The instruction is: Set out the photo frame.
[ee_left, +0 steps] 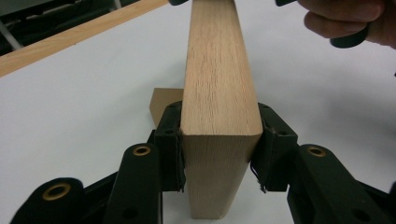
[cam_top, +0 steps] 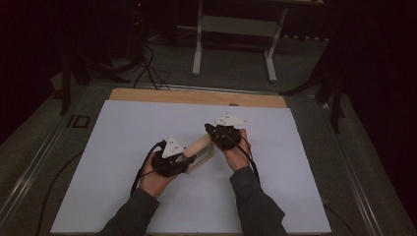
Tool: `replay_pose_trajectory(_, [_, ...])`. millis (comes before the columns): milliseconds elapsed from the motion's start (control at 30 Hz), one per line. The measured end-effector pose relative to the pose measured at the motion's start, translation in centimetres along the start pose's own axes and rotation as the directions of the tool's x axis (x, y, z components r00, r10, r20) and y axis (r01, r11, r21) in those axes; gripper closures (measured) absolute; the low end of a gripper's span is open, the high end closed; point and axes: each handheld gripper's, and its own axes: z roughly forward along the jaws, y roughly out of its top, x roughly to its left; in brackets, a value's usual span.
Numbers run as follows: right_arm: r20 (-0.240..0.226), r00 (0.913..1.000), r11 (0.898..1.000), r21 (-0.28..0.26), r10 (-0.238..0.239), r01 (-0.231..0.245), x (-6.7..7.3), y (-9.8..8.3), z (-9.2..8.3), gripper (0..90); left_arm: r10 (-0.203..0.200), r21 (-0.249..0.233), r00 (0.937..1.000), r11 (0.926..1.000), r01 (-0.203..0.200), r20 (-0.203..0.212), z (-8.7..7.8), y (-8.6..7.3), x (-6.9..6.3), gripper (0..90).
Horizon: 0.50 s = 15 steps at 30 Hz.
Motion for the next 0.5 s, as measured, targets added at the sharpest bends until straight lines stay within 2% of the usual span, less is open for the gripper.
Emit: replay_pose_trajectory(500, [0.013, 0.9999, 1.0, 0.012, 0.006, -0.007, -0.04, -0.34, -0.88, 90.0, -0.006, 0.009, 0.9994, 0.9999, 0.006, -0.035, -0.13, -0.09, 0.75, 57.0])
